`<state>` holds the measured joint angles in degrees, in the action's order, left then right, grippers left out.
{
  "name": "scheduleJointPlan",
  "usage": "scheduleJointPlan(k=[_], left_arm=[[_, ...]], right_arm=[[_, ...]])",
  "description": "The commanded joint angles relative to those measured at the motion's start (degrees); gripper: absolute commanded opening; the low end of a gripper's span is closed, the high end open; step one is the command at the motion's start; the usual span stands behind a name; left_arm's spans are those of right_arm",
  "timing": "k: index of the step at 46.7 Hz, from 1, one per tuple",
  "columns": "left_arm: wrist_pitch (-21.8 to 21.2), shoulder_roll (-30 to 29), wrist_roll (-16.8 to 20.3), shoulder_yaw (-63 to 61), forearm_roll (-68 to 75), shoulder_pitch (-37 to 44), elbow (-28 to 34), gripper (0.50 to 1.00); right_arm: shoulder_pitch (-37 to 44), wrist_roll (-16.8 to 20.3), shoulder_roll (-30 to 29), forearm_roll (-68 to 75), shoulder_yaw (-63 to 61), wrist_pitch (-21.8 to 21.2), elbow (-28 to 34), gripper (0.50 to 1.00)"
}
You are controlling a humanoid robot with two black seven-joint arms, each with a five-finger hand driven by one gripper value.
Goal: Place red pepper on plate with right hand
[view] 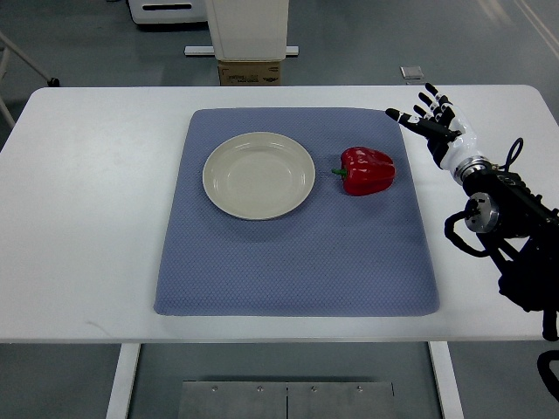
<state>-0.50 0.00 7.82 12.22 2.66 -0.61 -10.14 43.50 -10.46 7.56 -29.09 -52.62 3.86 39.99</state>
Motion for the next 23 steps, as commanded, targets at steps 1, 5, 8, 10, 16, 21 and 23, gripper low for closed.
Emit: scheduleJointPlan(k=[1, 5, 8, 10, 16, 21, 23], left_arm=[[0.0, 0.0, 0.0, 0.0, 0.0, 0.0, 0.0, 1.000], [0.1, 0.0, 0.0, 0.0, 0.0, 0.0, 0.0, 1.000], [0.1, 0.0, 0.0, 0.0, 0.0, 0.2, 0.0, 1.000], [0.1, 0.0, 0.0, 0.0, 0.0, 0.2, 0.0, 1.000], [0.0, 0.0, 0.0, 0.0, 0.0, 0.1, 0.0, 1.000], [0.0, 0.0, 0.0, 0.0, 0.0, 0.2, 0.0, 1.000], [0.0, 0.0, 0.0, 0.0, 0.0, 0.2, 0.0, 1.000]], right_arm=[[0.0, 0.0, 0.0, 0.0, 0.0, 0.0, 0.0, 1.000], [0.0, 0.0, 0.0, 0.0, 0.0, 0.0, 0.0, 1.000], [0.0, 0.0, 0.0, 0.0, 0.0, 0.0, 0.0, 1.000], [0.0, 0.0, 0.0, 0.0, 0.0, 0.0, 0.0, 1.000], [0.1, 0.0, 0.0, 0.0, 0.0, 0.0, -0.1, 1.000], [0.1, 0.0, 0.1, 0.0, 0.0, 0.0, -0.1, 1.000], [0.1, 0.0, 0.1, 0.0, 0.0, 0.0, -0.1, 1.000]])
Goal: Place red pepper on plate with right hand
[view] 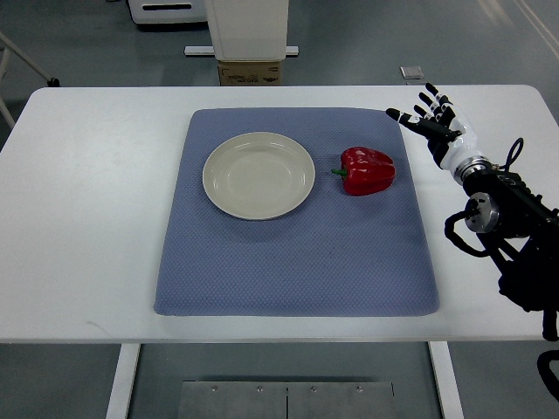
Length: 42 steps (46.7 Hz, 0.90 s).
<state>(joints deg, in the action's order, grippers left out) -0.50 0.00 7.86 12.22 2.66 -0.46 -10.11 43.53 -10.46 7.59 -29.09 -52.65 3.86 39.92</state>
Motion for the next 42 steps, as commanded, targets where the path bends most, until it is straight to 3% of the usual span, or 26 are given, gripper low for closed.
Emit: scheduleJointPlan(k=[1, 42], left_arm=[[0.0, 0.0, 0.0, 0.0, 0.0, 0.0, 0.0, 1.000], [0.0, 0.0, 0.0, 0.0, 0.0, 0.0, 0.0, 1.000]], right_arm=[[0.1, 0.0, 0.1, 0.0, 0.0, 0.0, 0.0, 1.000], [0.9, 0.0, 0.1, 0.1, -0.3, -0.3, -0.2, 1.000]])
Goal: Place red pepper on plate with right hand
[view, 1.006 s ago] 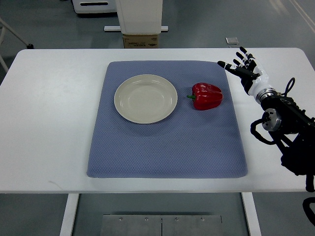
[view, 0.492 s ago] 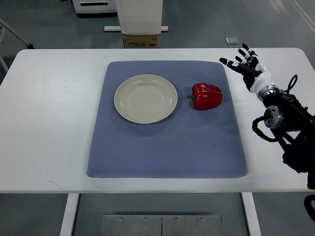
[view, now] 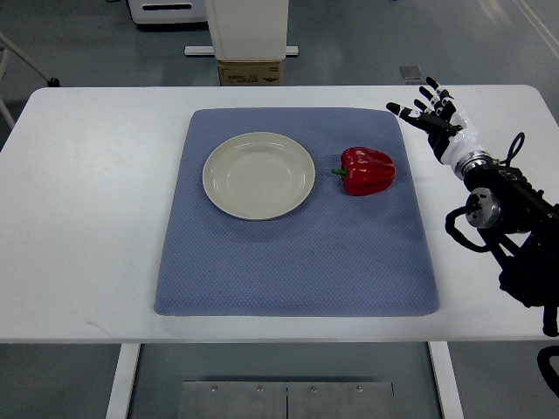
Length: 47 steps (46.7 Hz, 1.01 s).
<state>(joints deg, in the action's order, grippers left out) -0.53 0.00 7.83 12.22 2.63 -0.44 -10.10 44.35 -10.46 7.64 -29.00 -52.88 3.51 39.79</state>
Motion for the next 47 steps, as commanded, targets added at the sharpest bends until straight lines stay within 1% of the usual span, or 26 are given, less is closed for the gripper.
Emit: scheduleJointPlan(k=[1, 15, 23, 26, 47], left_arm=[[0.0, 0.0, 0.0, 0.0, 0.0, 0.0, 0.0, 1.000], [0.0, 0.0, 0.0, 0.0, 0.0, 0.0, 0.0, 1.000], [0.0, 0.0, 0.0, 0.0, 0.0, 0.0, 0.0, 1.000], [0.0, 0.0, 0.0, 0.0, 0.0, 0.0, 0.0, 1.000], [0.0, 0.0, 0.0, 0.0, 0.0, 0.0, 0.0, 1.000]], right_arm=[[0.0, 0.0, 0.0, 0.0, -0.1, 0.1, -0.1, 1.000], [0.0, -0.2, 0.2, 0.1, -0.4, 0.3, -0.5, 1.000], [0.2, -3.3, 0.0, 1.1, -0.4, 0.3, -0.9, 1.000], [0.2, -4.0, 0.0, 1.5, -0.3, 0.3, -0.9, 1.000], [0.1, -4.0, -0.1, 1.6, 0.2, -0.1, -0.9, 1.000]])
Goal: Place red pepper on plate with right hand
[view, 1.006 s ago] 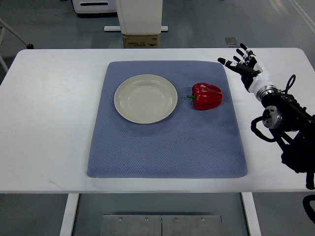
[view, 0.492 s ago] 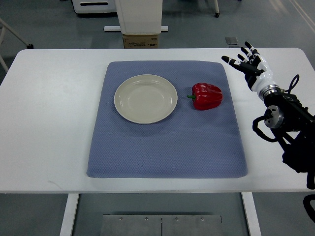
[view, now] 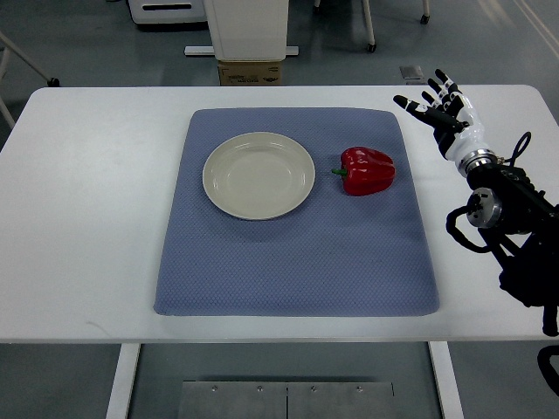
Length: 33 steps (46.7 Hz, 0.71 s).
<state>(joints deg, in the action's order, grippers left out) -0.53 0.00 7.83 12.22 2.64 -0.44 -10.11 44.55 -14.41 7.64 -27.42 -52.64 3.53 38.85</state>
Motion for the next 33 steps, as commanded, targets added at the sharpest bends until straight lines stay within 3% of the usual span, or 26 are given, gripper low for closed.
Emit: scheduleJointPlan(k=[1, 22, 33], left_arm=[[0.0, 0.0, 0.0, 0.0, 0.0, 0.0, 0.0, 1.000], [0.0, 0.0, 0.0, 0.0, 0.0, 0.0, 0.0, 1.000], [0.0, 0.0, 0.0, 0.0, 0.0, 0.0, 0.0, 1.000]], right_arm=[[-0.1, 0.0, -0.1, 0.0, 0.0, -0.2, 0.2, 1.000], [0.4, 0.1, 0.5, -0.2, 4.5, -0.9, 1.0, 1.000], [2.6, 0.2, 3.3, -0.5, 7.9, -6.3, 1.2, 0.996]])
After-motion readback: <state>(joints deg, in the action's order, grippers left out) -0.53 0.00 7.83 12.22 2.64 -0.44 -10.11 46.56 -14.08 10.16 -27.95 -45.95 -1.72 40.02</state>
